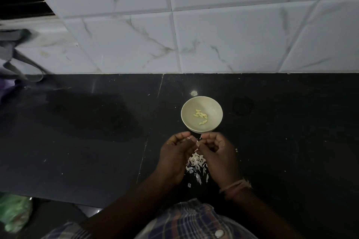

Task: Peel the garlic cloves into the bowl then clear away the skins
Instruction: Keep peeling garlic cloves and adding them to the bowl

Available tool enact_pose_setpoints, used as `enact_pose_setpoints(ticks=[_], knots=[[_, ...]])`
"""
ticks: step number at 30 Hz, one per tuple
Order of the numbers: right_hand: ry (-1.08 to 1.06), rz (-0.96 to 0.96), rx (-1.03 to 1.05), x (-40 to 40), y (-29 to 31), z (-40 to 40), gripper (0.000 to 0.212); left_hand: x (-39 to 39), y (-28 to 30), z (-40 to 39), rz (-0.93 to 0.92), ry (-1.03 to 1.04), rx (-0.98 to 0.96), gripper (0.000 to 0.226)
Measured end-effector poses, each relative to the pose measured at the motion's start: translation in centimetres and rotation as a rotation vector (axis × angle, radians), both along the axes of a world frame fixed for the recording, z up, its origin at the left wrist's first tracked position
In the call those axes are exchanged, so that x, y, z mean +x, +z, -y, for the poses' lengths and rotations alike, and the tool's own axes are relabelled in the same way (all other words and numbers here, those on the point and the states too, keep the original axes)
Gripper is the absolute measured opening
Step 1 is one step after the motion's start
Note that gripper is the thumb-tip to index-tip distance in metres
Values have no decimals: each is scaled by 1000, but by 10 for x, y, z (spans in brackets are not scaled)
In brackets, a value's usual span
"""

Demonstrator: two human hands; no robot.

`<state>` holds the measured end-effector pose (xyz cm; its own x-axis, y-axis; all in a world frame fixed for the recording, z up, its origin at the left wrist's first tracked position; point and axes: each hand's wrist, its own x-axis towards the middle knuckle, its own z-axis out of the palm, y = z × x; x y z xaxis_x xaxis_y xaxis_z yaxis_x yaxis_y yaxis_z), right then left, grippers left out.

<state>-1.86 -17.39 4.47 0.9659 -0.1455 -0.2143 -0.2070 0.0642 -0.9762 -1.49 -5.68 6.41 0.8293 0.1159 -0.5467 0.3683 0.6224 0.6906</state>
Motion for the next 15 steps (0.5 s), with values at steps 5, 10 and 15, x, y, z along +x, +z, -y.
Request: enact_pose_setpoints(ticks=[5,10,15], knots=[[-42,-119,213,5,-3,9,21,3,-2,12,-39,34,-14,25],[-87,-183,288,19,-3,14,22,11,-11,26,-71,109,28,35],[-72,-161,240,30,-1,15,22,13,-13,33,-44,153,122,37]])
